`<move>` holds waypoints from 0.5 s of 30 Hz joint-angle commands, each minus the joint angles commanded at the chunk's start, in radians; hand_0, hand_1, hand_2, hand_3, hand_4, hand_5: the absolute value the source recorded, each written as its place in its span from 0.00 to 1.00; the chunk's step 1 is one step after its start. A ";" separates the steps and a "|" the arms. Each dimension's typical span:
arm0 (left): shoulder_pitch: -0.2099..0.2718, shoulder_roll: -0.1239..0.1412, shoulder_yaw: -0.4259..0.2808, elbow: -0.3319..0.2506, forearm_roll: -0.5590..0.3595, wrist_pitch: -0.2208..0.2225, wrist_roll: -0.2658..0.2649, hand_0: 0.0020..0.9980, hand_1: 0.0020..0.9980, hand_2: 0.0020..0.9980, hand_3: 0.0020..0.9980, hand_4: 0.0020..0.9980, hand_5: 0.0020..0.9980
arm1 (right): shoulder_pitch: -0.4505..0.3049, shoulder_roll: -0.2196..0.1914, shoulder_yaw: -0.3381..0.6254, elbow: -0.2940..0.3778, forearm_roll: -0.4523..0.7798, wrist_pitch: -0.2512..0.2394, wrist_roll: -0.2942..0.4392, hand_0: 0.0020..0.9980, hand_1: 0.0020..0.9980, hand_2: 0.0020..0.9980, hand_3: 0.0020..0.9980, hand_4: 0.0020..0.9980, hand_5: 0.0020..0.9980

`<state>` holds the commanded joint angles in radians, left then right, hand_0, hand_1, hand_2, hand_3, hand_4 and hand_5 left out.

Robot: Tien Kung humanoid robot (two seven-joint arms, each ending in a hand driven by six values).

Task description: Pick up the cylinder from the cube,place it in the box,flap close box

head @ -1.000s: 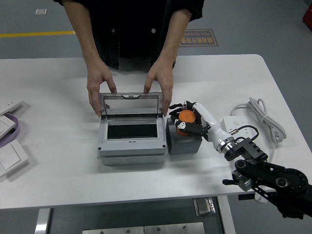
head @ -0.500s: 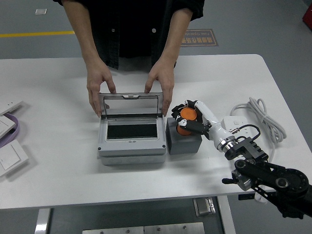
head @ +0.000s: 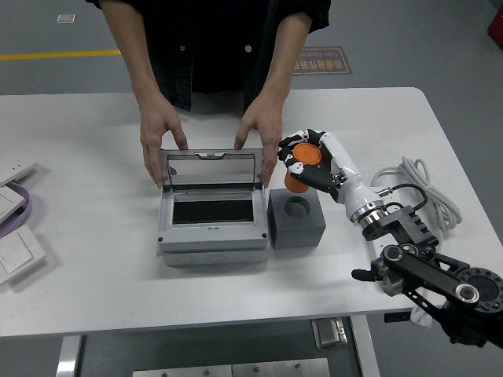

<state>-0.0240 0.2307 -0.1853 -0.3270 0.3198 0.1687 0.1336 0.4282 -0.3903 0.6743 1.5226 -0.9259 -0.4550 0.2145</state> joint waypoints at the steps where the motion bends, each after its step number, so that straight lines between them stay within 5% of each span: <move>1: 0.002 0.000 0.000 0.000 -0.002 0.001 0.000 0.60 0.55 0.57 0.61 0.72 0.22 | 0.011 0.002 0.001 0.024 -0.022 -0.003 -0.022 0.46 0.43 0.41 0.34 0.00 0.00; 2: 0.005 0.000 -0.001 0.000 -0.002 0.001 0.001 0.60 0.55 0.57 0.61 0.72 0.24 | 0.028 0.007 -0.003 0.047 -0.044 -0.005 -0.045 0.13 0.20 0.26 0.21 0.00 0.00; 7: 0.014 0.004 -0.005 -0.001 0.002 0.001 0.009 0.60 0.55 0.57 0.61 0.72 0.24 | 0.138 0.074 -0.066 0.117 -0.171 0.032 -0.179 0.13 0.20 0.26 0.21 0.00 0.00; 8: 0.014 0.005 -0.004 -0.001 0.002 0.001 0.010 0.60 0.55 0.57 0.62 0.73 0.33 | 0.159 0.090 -0.080 0.117 -0.197 0.043 -0.207 0.00 0.14 0.24 0.18 0.00 0.00; 13: 0.005 0.014 -0.001 0.001 0.003 0.001 0.011 0.60 0.55 0.57 0.62 0.73 0.33 | 0.274 0.167 -0.154 0.103 -0.361 0.140 -0.375 0.00 0.14 0.24 0.18 0.00 0.00; 15: 0.003 0.016 -0.002 0.001 0.003 0.000 0.011 0.60 0.54 0.57 0.61 0.72 0.25 | 0.314 0.184 -0.178 0.092 -0.439 0.190 -0.448 0.00 0.13 0.24 0.19 0.00 0.00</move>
<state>-0.0213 0.2463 -0.1868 -0.3259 0.3225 0.1692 0.1447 0.7419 -0.2062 0.4966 1.6148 -1.3650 -0.2653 -0.2333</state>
